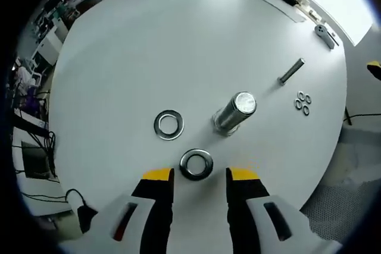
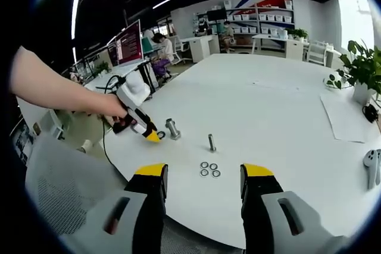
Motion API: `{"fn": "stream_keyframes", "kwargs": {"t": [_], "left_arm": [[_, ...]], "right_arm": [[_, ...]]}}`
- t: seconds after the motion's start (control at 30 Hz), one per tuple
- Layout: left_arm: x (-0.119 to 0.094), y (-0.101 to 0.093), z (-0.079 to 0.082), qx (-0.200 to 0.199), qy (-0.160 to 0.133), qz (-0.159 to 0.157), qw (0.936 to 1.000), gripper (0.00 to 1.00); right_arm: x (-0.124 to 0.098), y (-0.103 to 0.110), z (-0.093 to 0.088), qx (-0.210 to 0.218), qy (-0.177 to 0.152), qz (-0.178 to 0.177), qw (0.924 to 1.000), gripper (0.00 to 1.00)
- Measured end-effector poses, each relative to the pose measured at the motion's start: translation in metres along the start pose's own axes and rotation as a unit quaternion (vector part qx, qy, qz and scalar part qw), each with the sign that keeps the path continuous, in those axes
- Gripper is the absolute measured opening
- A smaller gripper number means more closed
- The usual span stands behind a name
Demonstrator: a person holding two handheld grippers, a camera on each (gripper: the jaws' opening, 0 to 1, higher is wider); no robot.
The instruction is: Place the washer onto the threaded stud by aligning its center hole with the stud, sliding it down to the base, and recovering from edge contact or off-axis alignment until the washer reaches the visible bottom stop.
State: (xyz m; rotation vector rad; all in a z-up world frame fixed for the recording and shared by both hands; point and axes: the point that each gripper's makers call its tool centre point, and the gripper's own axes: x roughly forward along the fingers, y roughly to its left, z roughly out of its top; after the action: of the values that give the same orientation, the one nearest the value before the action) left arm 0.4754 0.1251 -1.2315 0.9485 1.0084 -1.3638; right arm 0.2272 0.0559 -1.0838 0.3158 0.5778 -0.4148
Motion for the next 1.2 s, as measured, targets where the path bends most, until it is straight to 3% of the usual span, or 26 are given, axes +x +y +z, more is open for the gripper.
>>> {"fn": "stream_keyframes", "kwargs": {"t": [0.17, 0.47, 0.73, 0.87, 1.2], "left_arm": [[0.004, 0.005, 0.002, 0.034, 0.008, 0.014, 0.9993, 0.30], [0.007, 0.006, 0.003, 0.015, 0.016, 0.018, 0.9996, 0.29], [0.010, 0.007, 0.003, 0.020, 0.028, 0.016, 0.9993, 0.28], [0.010, 0.005, 0.004, 0.047, 0.037, 0.010, 0.9981, 0.21], [0.008, 0.004, 0.002, 0.044, 0.056, 0.006, 0.9975, 0.21]], "right_arm": [[0.001, 0.000, 0.000, 0.001, 0.000, -0.001, 1.0000, 0.52], [0.002, 0.000, -0.001, 0.003, 0.001, 0.000, 1.0000, 0.52], [0.001, -0.003, -0.001, 0.009, 0.001, -0.003, 1.0000, 0.52], [0.001, -0.002, -0.002, 0.006, 0.002, -0.003, 1.0000, 0.52], [0.001, -0.003, -0.004, 0.008, 0.004, -0.003, 1.0000, 0.52]]}}
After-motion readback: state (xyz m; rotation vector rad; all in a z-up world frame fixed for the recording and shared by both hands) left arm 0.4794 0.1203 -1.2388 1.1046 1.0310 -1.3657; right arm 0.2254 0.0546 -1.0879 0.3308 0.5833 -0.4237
